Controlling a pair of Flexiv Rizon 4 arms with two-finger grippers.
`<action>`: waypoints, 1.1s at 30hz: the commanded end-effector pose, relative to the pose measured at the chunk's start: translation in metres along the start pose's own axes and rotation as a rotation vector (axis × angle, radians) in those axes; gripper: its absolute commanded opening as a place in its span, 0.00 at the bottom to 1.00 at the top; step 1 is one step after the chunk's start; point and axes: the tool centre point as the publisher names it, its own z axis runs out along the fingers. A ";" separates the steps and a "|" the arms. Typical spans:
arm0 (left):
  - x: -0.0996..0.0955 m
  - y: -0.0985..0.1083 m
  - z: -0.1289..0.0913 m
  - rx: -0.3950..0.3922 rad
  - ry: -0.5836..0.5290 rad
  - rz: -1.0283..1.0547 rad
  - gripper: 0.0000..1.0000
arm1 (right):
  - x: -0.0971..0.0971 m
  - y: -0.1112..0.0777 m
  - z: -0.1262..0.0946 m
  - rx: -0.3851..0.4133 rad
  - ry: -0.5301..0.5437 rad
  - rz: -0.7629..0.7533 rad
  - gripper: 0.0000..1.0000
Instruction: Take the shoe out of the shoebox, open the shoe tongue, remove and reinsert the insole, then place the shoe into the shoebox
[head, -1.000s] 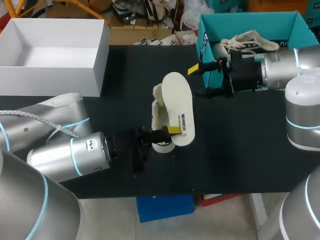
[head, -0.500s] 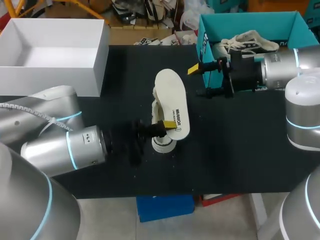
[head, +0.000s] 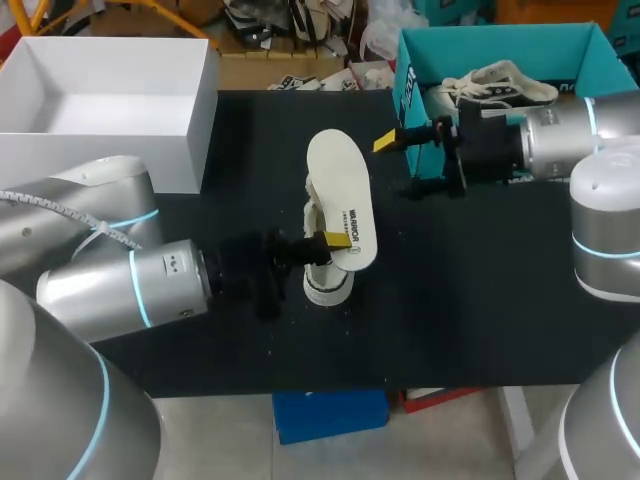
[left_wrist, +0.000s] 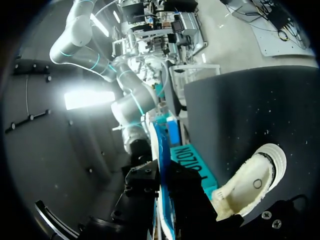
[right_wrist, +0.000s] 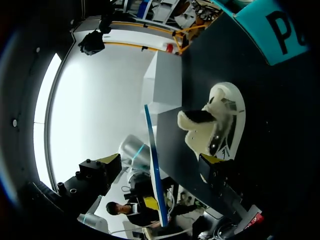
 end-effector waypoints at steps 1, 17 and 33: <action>0.003 0.002 0.002 0.270 0.003 0.003 0.00 | -0.008 0.000 0.004 0.056 0.026 -0.002 1.00; 0.003 0.002 0.002 0.270 0.003 0.003 0.00 | 0.009 -0.025 0.023 0.080 0.007 -0.121 1.00; 0.003 0.002 0.002 0.270 0.003 0.003 0.00 | 0.010 -0.041 0.048 0.089 0.034 -0.138 0.81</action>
